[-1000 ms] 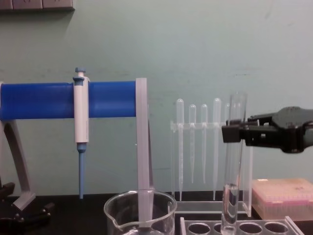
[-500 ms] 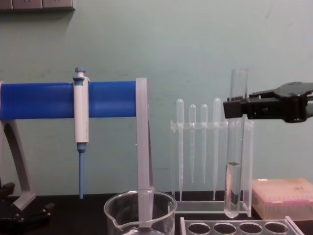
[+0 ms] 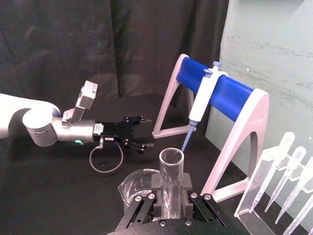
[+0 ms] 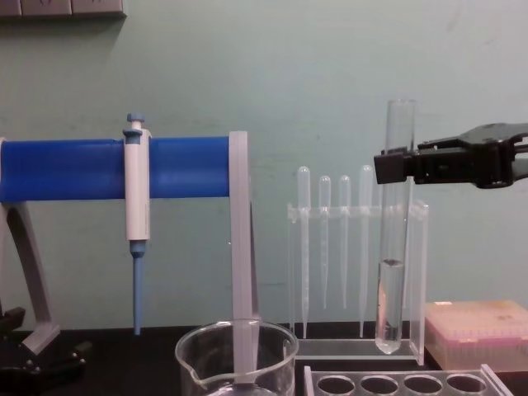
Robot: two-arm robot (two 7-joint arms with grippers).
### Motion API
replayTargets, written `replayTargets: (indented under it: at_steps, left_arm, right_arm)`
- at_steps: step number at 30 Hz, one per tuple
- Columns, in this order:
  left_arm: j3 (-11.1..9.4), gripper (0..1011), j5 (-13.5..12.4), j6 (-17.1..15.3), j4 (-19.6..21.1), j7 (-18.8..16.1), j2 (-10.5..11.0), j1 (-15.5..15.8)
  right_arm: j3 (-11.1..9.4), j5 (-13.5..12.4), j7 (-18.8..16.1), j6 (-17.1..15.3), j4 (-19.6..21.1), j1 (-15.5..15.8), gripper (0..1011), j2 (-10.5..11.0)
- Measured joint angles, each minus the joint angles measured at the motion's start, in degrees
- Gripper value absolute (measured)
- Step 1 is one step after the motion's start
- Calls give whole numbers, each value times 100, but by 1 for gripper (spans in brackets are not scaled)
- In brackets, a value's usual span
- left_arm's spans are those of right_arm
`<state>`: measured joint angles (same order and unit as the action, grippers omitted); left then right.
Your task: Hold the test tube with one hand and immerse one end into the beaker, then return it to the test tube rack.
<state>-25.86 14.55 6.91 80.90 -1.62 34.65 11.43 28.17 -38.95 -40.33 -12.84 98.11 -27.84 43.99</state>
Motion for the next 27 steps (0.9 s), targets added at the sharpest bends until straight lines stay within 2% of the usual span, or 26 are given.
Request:
replayTargets:
  at_steps: [27]
  left_arm:
    - [0, 1000, 0, 0, 0, 0, 0, 0]
  right_arm:
    - [-4, -1, 3, 17, -5, 4, 225, -5]
